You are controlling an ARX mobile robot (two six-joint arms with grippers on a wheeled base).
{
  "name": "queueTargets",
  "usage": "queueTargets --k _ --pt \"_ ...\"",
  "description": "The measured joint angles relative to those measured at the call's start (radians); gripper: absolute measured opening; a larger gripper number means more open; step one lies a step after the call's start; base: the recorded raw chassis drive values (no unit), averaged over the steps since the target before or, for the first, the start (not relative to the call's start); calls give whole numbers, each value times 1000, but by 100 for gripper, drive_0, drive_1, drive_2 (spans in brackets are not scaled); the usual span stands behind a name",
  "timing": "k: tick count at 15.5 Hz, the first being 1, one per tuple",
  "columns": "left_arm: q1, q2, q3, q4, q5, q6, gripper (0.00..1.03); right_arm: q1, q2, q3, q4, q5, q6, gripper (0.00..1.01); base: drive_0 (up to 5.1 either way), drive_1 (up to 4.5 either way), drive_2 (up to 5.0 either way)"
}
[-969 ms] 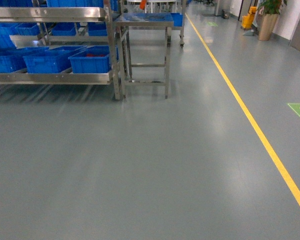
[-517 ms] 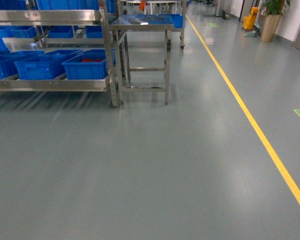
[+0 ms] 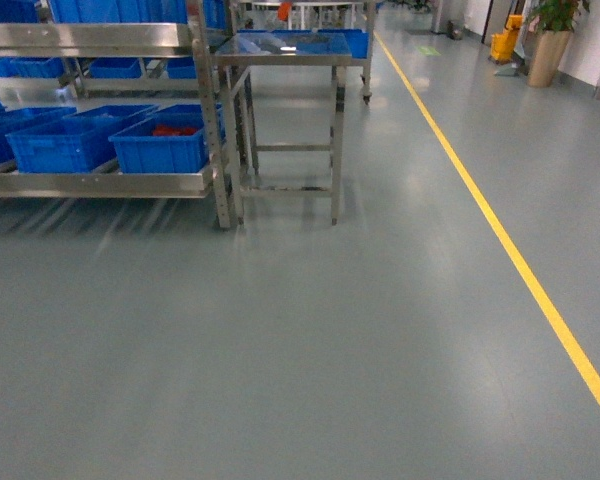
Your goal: Sort blue parts and orange caps into right shelf containers
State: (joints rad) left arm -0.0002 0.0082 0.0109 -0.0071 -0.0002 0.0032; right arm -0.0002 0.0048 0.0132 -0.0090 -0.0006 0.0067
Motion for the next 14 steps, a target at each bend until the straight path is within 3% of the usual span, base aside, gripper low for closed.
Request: queueTargets --k 14 --pt "0 0 0 2 -2 0 42 0 0 0 5 0 0 39 0 433 -433"
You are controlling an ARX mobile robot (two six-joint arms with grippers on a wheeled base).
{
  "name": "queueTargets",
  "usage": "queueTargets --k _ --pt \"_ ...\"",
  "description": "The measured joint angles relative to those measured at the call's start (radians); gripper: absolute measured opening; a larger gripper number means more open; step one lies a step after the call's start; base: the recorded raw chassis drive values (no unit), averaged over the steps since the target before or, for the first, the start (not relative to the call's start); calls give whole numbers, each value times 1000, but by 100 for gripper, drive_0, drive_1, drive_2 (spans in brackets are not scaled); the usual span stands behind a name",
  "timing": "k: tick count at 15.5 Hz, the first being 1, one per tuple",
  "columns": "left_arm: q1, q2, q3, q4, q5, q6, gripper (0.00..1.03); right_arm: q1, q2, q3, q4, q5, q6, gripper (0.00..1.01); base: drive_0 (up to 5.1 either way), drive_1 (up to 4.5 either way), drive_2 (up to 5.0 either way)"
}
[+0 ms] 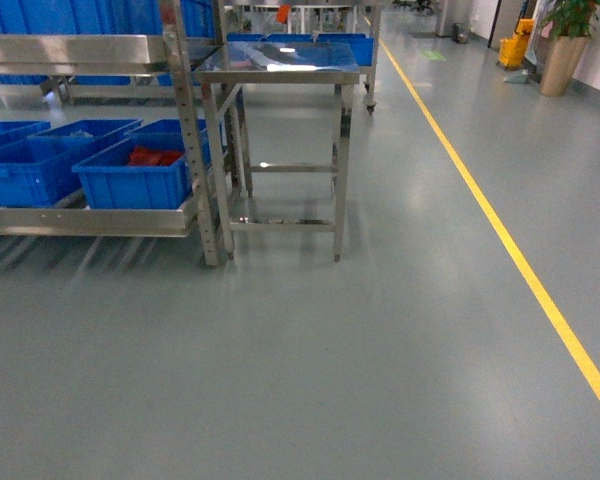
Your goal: Sort blue parts and orange caps into right shelf containers
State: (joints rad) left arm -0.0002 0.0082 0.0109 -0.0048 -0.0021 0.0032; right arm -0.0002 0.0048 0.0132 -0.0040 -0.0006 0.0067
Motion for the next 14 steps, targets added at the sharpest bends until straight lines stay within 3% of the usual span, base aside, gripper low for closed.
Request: queueTargets --k 14 --pt "0 0 0 -3 0 0 42 0 0 0 0 0 0 39 -7 426 -441"
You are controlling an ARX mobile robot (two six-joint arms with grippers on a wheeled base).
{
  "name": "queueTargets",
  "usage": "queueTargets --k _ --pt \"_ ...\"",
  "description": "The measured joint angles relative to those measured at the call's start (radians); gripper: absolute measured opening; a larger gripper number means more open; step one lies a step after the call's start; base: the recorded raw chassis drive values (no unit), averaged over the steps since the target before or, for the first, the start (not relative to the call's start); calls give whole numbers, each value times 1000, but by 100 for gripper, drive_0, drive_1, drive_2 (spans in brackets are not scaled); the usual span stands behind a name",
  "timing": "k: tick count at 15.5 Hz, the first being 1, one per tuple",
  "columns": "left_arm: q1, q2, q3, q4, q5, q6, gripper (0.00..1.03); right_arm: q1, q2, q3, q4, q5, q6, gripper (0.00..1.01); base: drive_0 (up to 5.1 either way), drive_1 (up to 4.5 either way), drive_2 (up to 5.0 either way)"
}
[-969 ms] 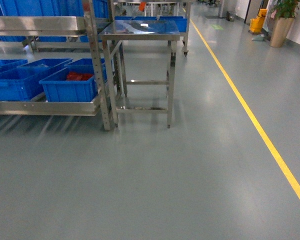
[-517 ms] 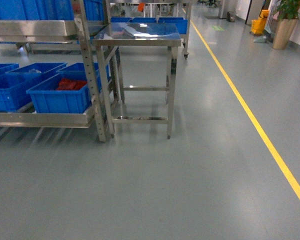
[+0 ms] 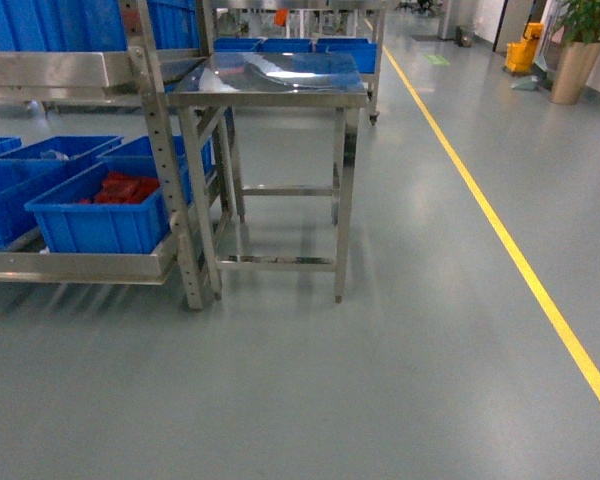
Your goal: Sort blue parts and orange caps into right shelf containers
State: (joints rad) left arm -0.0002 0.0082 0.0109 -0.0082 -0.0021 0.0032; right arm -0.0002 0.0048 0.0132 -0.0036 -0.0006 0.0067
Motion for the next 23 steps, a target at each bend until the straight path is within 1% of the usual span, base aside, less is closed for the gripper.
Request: queueTargets --k 23 --pt "0 0 0 3 2 0 42 0 0 0 1 0 0 39 2 435 -431"
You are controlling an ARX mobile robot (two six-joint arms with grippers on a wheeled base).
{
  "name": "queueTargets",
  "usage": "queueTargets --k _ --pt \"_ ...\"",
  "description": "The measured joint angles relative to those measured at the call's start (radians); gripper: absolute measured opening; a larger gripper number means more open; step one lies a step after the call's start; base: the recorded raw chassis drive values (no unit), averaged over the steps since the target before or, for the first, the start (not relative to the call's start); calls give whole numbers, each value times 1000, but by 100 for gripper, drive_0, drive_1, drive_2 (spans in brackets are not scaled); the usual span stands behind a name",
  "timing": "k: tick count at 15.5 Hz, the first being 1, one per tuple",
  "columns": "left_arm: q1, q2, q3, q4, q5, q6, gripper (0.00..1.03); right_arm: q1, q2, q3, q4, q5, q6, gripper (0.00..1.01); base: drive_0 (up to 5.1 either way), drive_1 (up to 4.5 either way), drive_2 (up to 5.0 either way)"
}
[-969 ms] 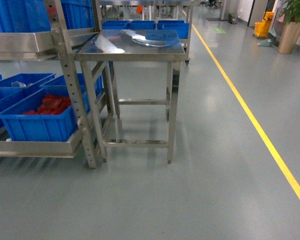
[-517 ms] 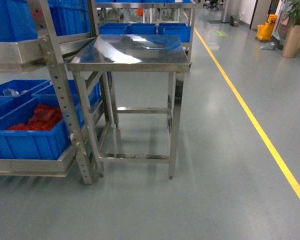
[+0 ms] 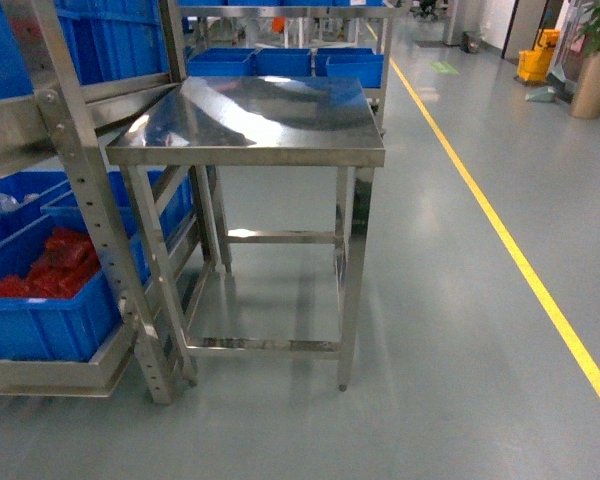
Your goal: Sort blue parts and orange caps into right shelf containers
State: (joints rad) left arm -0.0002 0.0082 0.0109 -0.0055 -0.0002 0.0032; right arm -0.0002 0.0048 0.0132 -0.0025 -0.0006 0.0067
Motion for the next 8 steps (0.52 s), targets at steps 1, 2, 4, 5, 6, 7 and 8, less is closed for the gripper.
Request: queueTargets --k 1,2,4,5,6,7,8 --pt "0 0 0 -3 0 0 42 0 0 0 -6 0 0 39 4 438 -429" --pt "0 0 0 2 0 0 42 0 0 0 -2 0 0 39 4 438 -429" --pt "0 0 0 1 0 0 42 0 0 0 -2 0 0 39 4 438 -429" --pt "0 0 0 0 0 0 42 0 0 0 -3 0 0 39 0 0 0" --pt "0 0 0 -8 0 0 42 0 0 0 -7 0 0 39 0 0 0" --pt "0 0 0 5 0 0 42 0 0 0 -2 0 0 39 0 0 0" --pt "0 0 0 -4 0 0 42 0 0 0 -5 1 0 39 0 0 0"
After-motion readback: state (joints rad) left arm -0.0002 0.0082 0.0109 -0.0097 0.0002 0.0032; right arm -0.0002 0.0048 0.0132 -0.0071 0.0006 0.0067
